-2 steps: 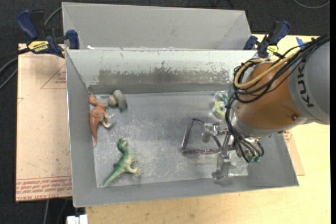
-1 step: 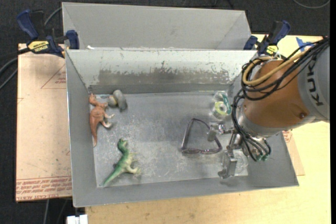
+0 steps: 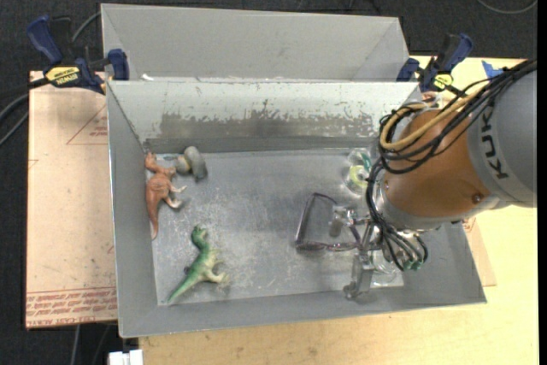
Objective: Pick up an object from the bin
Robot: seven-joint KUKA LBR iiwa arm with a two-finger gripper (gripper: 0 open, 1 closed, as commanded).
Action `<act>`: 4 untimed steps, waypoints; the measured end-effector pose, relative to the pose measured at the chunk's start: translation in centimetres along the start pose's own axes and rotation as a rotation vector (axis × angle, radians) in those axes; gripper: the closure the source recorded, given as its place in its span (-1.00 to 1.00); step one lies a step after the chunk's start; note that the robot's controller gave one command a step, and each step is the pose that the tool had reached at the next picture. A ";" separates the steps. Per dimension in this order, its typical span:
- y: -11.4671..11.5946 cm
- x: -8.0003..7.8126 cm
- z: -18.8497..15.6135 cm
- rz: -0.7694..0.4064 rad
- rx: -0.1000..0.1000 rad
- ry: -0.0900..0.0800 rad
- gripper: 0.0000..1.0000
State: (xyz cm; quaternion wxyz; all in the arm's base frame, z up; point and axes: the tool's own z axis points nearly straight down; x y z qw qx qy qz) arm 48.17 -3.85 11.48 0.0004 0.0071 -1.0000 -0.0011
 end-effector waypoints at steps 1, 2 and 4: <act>-0.2 -1.2 4.4 0.115 0.000 -0.008 -1.00; -0.8 -1.8 4.5 0.079 -0.001 -0.002 1.00; -0.8 -1.7 4.2 0.079 -0.001 0.002 1.00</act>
Offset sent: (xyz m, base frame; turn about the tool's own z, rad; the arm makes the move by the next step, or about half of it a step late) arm 0.0178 -0.0088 -0.0448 0.0789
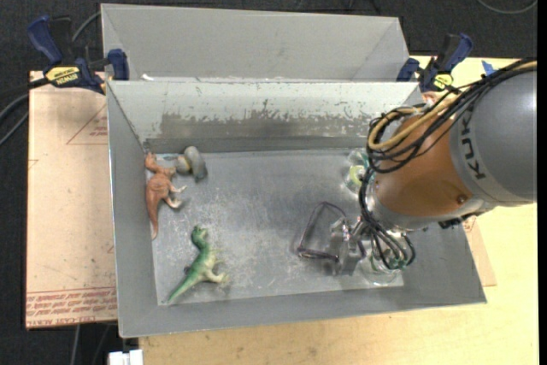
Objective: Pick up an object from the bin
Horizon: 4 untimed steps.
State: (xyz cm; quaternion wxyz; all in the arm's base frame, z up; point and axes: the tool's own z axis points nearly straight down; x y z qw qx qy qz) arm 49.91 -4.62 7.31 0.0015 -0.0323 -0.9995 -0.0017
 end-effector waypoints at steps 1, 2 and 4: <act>0.0 0.2 -1.9 0.000 0.000 0.007 1.00; 0.0 0.1 -4.8 0.000 0.000 0.003 1.00; 0.0 0.1 -7.6 0.000 -0.001 0.004 1.00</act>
Offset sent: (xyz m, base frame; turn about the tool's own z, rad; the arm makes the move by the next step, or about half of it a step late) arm 0.0001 0.0001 0.0953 0.0000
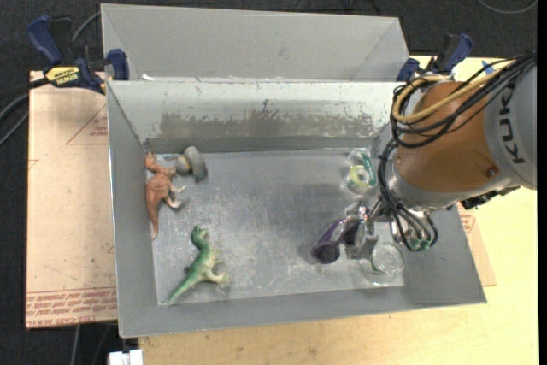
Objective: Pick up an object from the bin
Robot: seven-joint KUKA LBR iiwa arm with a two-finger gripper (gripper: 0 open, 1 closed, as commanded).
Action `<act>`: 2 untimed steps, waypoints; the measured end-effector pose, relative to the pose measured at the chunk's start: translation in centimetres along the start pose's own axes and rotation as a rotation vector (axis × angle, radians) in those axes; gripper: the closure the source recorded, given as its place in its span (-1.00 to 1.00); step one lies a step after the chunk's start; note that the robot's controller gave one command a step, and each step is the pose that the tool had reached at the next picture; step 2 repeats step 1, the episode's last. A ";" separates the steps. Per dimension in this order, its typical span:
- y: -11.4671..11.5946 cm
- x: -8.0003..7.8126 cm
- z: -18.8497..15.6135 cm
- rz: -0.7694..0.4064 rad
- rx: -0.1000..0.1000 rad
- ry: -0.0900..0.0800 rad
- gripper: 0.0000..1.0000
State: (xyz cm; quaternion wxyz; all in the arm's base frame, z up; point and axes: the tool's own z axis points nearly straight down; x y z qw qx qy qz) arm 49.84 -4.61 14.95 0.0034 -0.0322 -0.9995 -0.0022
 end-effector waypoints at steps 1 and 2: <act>0.0 -0.1 -2.0 0.000 0.000 -0.005 1.00; 0.0 -0.1 -2.0 0.000 0.000 -0.005 1.00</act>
Offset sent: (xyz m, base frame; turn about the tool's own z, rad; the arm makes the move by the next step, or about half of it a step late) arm 0.0000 -0.0002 0.0201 0.0000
